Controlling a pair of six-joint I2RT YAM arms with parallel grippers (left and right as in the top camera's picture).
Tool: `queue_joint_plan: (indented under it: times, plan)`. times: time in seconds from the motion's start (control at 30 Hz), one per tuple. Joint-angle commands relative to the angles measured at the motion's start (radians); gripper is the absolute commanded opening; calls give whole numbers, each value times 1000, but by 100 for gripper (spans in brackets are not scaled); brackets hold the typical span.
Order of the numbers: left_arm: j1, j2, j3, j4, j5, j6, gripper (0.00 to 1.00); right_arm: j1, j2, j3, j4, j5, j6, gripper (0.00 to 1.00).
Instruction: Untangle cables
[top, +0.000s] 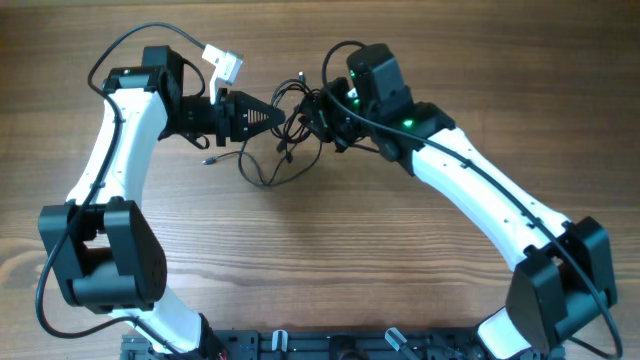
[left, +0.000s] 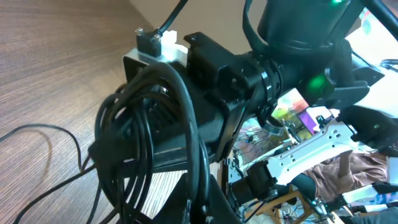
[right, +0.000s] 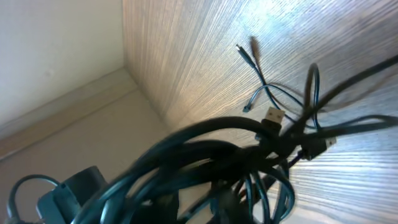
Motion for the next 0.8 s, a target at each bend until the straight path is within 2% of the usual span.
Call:
queue_joint_plan:
  times: [0.0, 0.1, 0.23, 0.43, 0.53, 0.63, 0.77]
  plan:
    - [-5, 11, -5, -3, 17, 5, 4, 6, 19, 3, 16, 34, -75, 4]
    - [-5, 11, -5, -3, 16, 4, 4, 1, 12, 3, 18, 32, -237, 4]
    - [-5, 11, -5, -3, -45, -4, 4, -35, -34, 3, 106, -113, -386, 4]
    - [9, 11, -5, 10, -70, -58, 4, -85, -105, 3, 134, -261, -547, 4]
    - [35, 11, -5, 59, -81, -148, 4, -122, -129, 3, 153, -344, -570, 4]
    - [58, 11, -5, 111, -118, -247, 4, -195, -153, 3, 248, -522, -570, 4]
    - [65, 11, -5, 124, -175, -291, 4, -290, -156, 3, 367, -716, -517, 4]
